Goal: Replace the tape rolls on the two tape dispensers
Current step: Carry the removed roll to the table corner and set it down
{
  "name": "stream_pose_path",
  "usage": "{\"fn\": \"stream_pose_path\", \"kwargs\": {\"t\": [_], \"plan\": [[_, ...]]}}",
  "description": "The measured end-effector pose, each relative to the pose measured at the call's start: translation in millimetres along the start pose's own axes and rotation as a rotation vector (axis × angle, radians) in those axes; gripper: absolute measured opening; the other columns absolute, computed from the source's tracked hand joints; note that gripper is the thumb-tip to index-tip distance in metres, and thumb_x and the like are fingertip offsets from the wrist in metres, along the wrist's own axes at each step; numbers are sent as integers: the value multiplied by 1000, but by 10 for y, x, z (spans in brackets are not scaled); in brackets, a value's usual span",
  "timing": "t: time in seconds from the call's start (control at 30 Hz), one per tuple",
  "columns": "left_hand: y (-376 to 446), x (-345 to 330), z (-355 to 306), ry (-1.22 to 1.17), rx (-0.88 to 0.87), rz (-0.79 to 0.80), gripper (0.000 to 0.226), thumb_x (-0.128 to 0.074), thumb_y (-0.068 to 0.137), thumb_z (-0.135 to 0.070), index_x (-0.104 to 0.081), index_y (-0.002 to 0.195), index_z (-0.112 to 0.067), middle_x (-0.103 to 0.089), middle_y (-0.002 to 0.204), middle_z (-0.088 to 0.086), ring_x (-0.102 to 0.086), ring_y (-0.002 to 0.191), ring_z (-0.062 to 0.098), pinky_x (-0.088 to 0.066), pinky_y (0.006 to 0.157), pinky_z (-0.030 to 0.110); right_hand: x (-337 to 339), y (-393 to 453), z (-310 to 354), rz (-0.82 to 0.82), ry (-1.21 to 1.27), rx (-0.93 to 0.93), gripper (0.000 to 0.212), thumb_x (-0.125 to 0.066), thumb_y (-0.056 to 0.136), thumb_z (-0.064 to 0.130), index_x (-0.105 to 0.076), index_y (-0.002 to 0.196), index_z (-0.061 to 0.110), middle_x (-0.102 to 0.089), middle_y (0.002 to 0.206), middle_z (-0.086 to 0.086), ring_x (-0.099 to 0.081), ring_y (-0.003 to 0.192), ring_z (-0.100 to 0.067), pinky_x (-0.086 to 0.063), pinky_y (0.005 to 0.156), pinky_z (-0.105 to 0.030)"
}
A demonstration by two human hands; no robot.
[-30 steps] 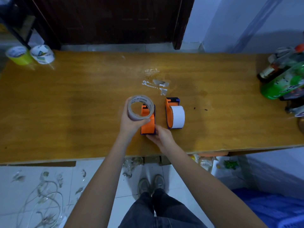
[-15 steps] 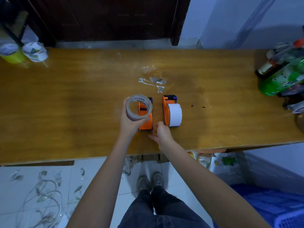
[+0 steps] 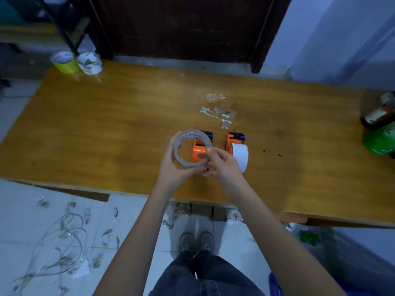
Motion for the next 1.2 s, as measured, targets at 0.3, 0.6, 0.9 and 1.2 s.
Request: {"fn": "stream_pose_path", "kwargs": {"t": [0.3, 0.6, 0.9, 1.2], "plan": [[-151, 468, 5, -321, 311, -338, 48, -58, 91, -31, -52, 131, -5, -70, 103, 8, -70, 93, 24, -58, 71, 26, -303, 130, 40, 102, -86, 96, 50, -59, 89, 28, -48, 132, 6, -68, 109, -10, -66, 103, -27, -60, 76, -31], [-400, 1264, 94, -337, 312, -511, 31, -57, 93, -25, -66, 114, -5, -71, 101, 14, -69, 88, 26, -59, 68, 25, -1109, 179, -69, 249, -113, 42, 44, -62, 88, 22, -53, 125, 1, -68, 99, -9, -69, 91, -21, -59, 70, -21], [-500, 2524, 356, -379, 313, -596, 31, -59, 91, -26, -66, 114, -5, -71, 102, 14, -70, 88, 26, -59, 66, 26, -2406, 327, -319, 261, -193, 2, 41, -63, 87, 21, -55, 122, 1, -63, 120, -15, -66, 95, -16, -58, 76, -23], [-415, 4069, 442, -377, 309, -507, 30, -60, 91, -27, -64, 114, -10, -71, 104, 11, -71, 90, 24, -59, 72, 27, -3869, 475, -457, 269, -186, -33, 43, -63, 87, 18, -53, 124, 0, -66, 113, -12, -67, 93, -14, -58, 81, -26]]}}
Point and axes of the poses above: each hand's wrist, its own y-axis towards the middle knuckle, its own x-axis out of the back of the hand, z = x × y, the point moved 4 cm from there along y, towards the middle knuckle
